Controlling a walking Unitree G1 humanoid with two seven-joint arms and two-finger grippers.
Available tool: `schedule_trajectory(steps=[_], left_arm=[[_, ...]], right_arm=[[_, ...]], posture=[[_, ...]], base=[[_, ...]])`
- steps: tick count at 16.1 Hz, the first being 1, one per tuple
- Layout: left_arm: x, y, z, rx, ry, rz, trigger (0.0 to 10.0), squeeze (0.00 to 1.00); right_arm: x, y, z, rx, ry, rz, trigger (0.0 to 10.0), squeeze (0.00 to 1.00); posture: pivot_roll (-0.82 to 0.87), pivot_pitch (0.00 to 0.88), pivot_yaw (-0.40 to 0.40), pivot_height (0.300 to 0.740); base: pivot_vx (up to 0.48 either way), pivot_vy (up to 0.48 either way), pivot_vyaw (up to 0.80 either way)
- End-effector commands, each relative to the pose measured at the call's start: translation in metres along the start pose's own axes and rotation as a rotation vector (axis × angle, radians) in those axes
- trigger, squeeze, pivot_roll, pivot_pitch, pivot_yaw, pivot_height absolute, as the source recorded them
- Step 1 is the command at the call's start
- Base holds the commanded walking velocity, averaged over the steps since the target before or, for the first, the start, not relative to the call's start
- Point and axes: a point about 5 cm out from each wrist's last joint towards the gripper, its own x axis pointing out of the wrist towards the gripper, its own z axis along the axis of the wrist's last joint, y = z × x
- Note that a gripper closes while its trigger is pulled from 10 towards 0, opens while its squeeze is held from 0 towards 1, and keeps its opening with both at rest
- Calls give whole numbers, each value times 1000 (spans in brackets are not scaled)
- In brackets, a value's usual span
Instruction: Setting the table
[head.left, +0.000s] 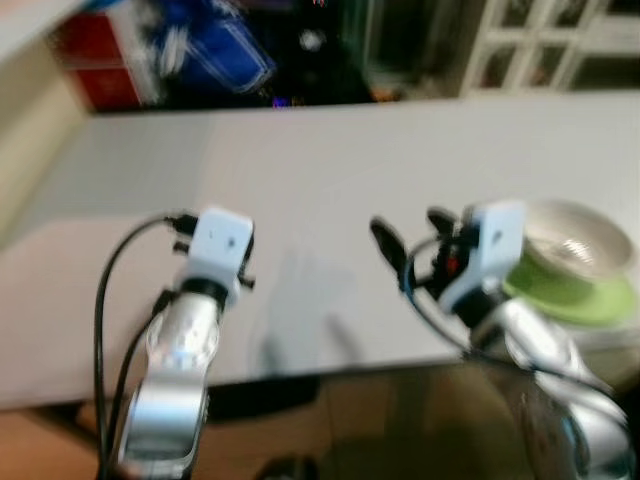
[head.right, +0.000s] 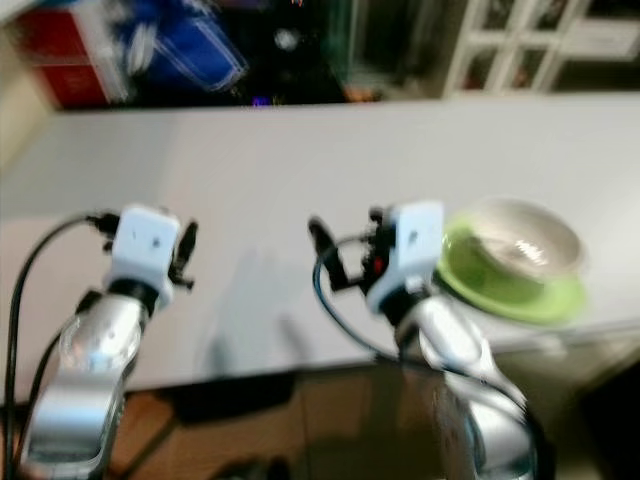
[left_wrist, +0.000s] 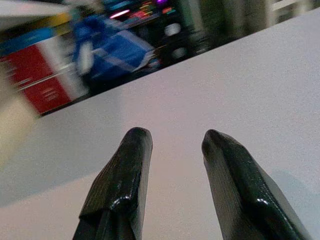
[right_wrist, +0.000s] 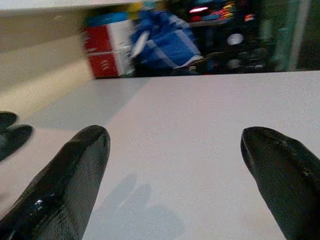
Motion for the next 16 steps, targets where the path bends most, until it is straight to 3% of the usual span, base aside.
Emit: schedule_trajectory(steps=[1, 7, 9, 12, 16], left_arm=[[-5, -5, 4, -22, -30, -25, 10000, 0], [-8, -5, 9, 3, -71, -43, 10000, 0], [-9, -4, 4, 0, -65, -52, 10000, 0], [-9, -2, -2, 3, -48, -49, 10000, 0], [0, 2, 5, 7, -71, -32, 10000, 0]], right_arm=[[-1, -6, -6, -18, 23, -31, 10000, 0], [-5, -12, -19, 2, 55, -75, 10000, 0], [-12, -25, -30, 12, 78, -169, 10000, 0], [-12, -24, -32, 10, 91, -156, 10000, 0], [-8, -22, -33, 26, 87, -161, 10000, 0]], posture=[[-16, 0, 27, 740], [-8, 0, 14, 740], [-11, 0, 14, 740], [-9, 0, 6, 740], [-2, 0, -1, 740]], base=[[0, 0, 800], [0, 0, 800], [0, 336, 0], [0, 480, 0], [0, 480, 0]])
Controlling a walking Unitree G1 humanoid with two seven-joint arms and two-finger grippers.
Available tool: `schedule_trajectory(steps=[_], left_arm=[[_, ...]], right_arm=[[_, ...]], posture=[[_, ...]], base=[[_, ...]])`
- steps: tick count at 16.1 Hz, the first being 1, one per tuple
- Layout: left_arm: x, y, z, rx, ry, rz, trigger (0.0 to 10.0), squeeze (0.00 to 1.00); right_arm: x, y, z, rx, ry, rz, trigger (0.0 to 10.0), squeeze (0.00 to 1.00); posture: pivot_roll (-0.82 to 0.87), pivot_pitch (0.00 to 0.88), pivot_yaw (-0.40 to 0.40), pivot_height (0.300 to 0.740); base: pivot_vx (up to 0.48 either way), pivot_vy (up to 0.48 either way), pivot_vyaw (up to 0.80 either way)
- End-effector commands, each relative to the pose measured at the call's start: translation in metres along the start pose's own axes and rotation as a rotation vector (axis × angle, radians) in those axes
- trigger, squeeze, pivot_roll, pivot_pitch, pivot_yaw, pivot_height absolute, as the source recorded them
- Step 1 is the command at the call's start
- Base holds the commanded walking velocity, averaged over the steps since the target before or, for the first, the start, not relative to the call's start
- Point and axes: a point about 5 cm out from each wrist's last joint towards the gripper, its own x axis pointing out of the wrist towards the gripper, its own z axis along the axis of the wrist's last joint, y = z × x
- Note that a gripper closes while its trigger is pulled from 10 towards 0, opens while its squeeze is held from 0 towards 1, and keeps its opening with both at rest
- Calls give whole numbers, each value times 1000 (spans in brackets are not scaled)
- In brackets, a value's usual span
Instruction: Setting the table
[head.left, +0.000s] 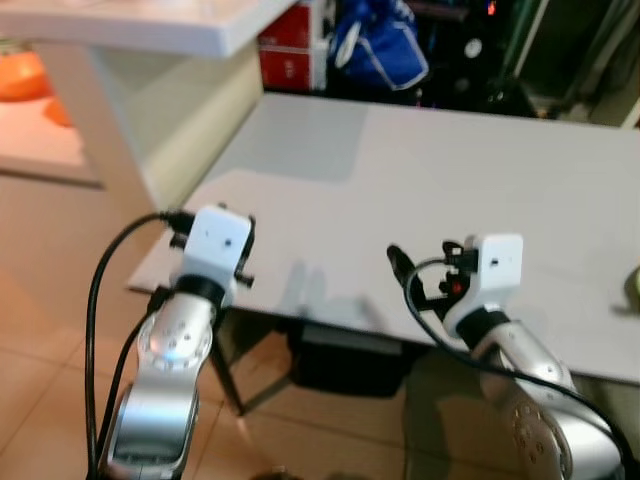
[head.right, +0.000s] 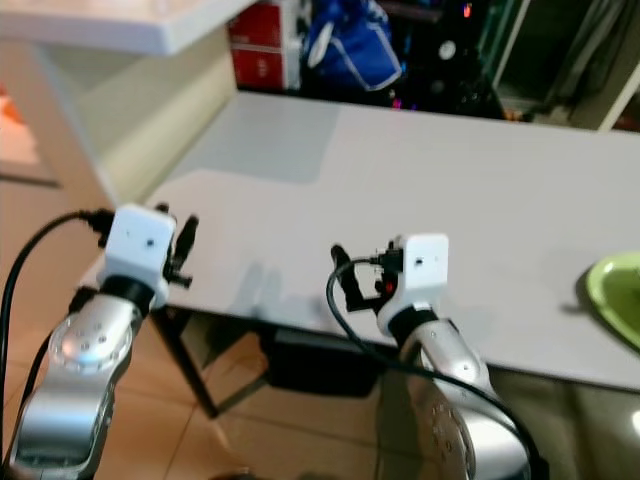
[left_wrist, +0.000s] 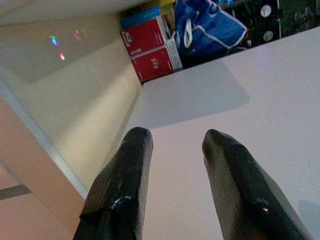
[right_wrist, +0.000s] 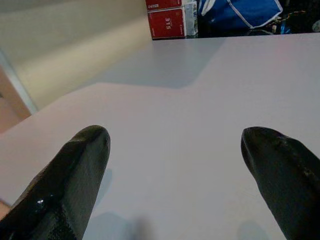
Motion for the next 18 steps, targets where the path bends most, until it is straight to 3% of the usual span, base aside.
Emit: schedule_trajectory(steps=[1, 15, 18], left_arm=[[1, -1, 0, -7, 2, -1, 10000, 0], [6, 12, -4, 4, 19, 48, 10000, 0], [7, 16, -6, -30, 37, 76, 10000, 0]], right_arm=[[0, -6, -1, 8, 1, -32, 10000, 0], [8, -3, 3, 14, -3, -13, 10000, 0], [9, -2, 3, 12, -5, -8, 10000, 0]], posture=[[-2, 0, -1, 740], [16, 0, -14, 740], [16, 0, -14, 740]], base=[[0, 480, 0], [0, 480, -65], [0, 480, 0]])
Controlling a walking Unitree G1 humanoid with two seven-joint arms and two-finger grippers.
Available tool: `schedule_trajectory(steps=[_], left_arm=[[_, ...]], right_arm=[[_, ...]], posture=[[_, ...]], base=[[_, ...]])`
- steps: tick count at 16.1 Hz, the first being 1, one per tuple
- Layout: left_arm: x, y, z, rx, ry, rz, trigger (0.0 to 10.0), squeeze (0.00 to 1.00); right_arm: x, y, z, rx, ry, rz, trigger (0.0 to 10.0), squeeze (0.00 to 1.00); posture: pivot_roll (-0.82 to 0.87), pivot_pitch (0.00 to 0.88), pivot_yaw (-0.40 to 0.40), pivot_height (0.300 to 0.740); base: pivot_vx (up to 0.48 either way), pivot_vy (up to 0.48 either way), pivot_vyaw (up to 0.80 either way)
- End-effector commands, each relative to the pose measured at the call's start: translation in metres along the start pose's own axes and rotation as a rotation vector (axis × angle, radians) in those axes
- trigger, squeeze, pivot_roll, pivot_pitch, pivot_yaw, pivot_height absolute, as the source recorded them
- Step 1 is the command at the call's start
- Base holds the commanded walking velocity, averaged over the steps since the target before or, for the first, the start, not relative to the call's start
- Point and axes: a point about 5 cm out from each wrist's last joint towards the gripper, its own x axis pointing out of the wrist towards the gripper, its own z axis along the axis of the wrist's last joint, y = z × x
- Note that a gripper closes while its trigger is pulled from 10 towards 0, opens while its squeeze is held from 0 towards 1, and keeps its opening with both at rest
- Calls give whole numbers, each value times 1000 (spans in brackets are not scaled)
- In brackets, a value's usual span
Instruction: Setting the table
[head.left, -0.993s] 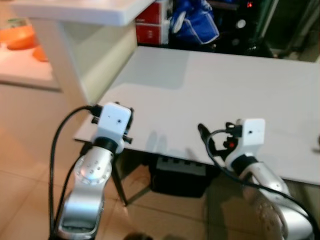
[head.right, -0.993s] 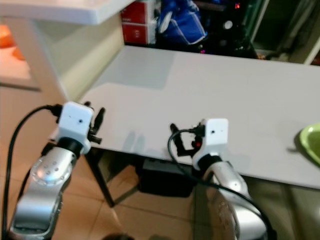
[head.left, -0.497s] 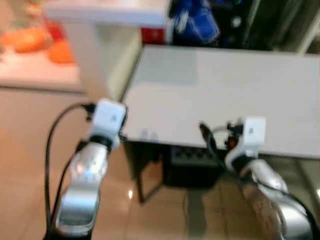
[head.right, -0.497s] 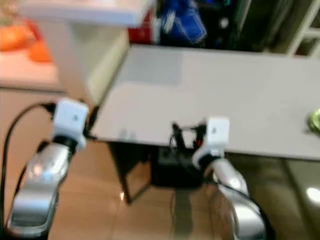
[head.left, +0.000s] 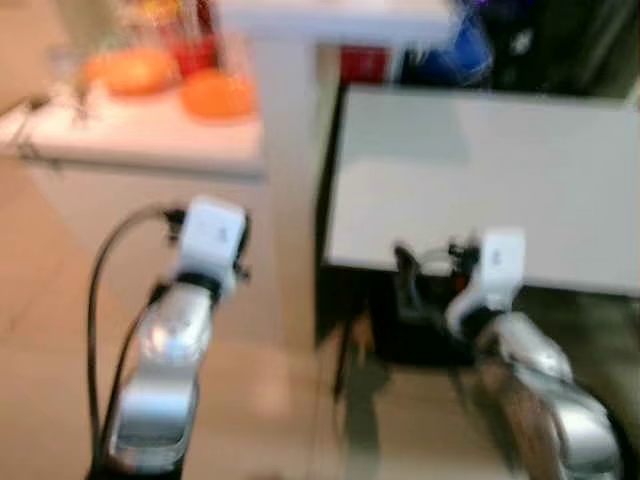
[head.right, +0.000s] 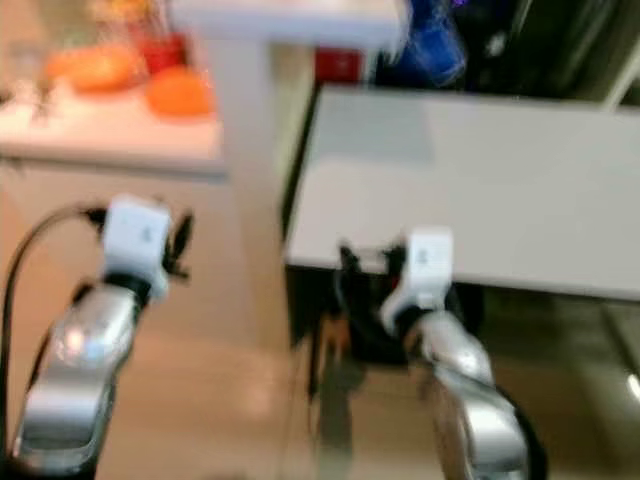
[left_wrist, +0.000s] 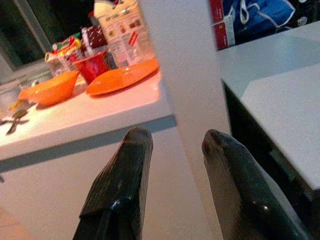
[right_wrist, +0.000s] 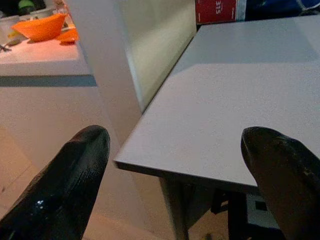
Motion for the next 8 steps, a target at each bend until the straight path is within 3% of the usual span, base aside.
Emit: schedule_trajectory(steps=[1, 8], left_arm=[[2, 7, 2, -5, 0, 32, 10000, 0], [2, 10, 2, -11, 8, 43, 10000, 0]], right_arm=[[2, 4, 6, 0, -26, 17, 10000, 0], [4, 5, 8, 1, -30, 23, 10000, 0]], posture=[[16, 0, -14, 740], [19, 0, -19, 740]], base=[[0, 480, 0], [0, 480, 0]])
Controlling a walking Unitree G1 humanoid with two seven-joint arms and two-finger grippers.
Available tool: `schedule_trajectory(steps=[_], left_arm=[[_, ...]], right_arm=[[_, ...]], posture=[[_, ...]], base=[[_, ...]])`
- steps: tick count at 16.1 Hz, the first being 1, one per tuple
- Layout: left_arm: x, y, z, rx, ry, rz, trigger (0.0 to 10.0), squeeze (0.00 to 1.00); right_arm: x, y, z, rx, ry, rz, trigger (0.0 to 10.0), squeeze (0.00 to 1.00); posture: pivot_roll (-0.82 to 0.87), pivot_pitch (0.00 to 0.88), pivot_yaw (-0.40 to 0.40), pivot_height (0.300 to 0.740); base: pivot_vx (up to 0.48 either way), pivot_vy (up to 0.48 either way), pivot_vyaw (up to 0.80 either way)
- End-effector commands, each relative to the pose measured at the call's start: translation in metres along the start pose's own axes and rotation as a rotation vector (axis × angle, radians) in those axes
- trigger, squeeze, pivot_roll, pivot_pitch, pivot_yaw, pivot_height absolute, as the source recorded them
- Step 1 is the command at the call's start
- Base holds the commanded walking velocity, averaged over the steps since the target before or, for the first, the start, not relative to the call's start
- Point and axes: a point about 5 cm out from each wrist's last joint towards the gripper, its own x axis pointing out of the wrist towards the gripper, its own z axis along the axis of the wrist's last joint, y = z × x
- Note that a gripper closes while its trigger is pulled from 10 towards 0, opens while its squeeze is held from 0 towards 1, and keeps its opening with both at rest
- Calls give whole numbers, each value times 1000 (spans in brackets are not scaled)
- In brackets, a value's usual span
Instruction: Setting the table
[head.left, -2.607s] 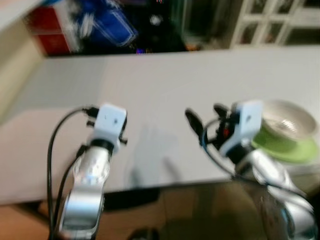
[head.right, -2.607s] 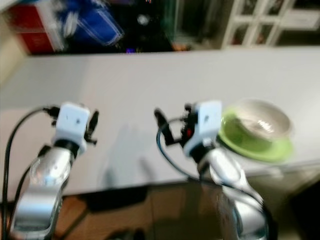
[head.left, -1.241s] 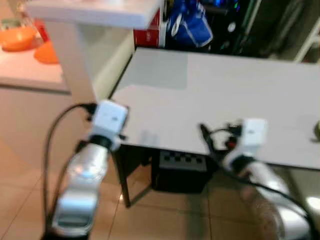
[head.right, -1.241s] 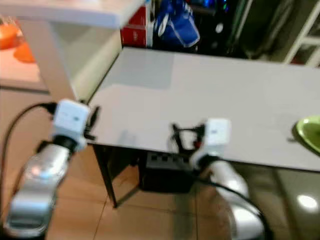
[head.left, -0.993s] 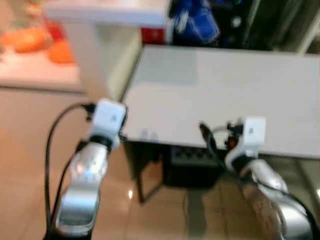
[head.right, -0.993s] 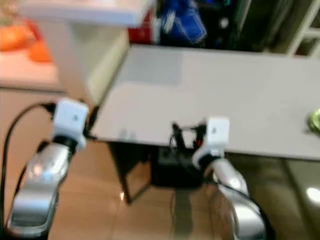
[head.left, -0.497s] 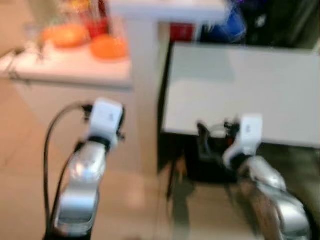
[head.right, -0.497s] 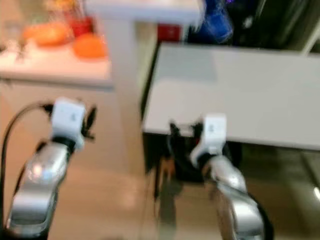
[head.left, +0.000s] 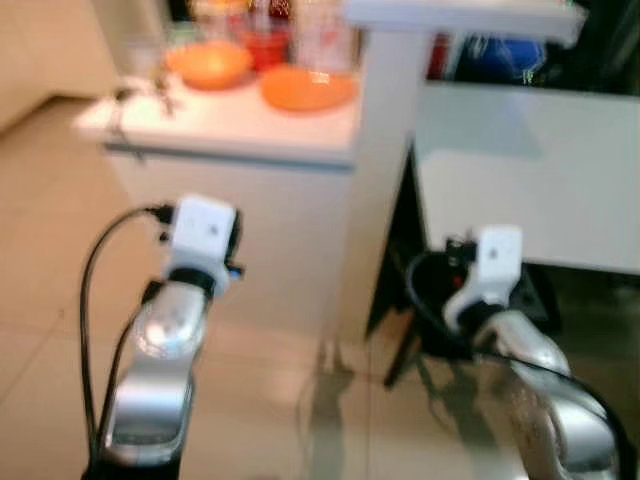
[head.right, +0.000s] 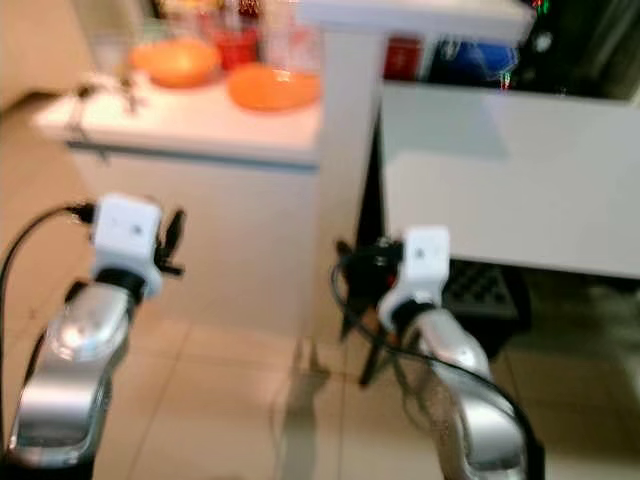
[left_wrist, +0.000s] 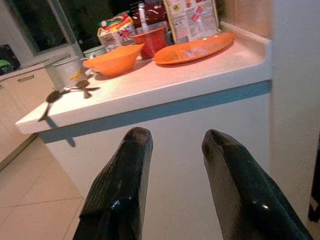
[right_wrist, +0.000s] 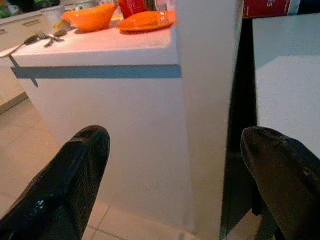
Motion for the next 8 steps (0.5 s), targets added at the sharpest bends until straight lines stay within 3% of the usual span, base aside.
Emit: schedule_trajectory(steps=[1, 2, 8], left_arm=[[0, 5, 1, -4, 9, 19, 10000, 0], [-1, 5, 0, -38, 31, 6, 10000, 1000], [0, 5, 1, -61, 38, -8, 10000, 1000]], right_arm=[[1, 4, 6, 5, -26, 18, 10000, 0], [2, 5, 6, 7, -28, 18, 10000, 0], [3, 4, 7, 23, -29, 11, 10000, 0]], posture=[[19, 0, -19, 740], [19, 0, -19, 740], [19, 0, -16, 740]], base=[[0, 480, 0], [0, 480, 0], [0, 480, 0]])
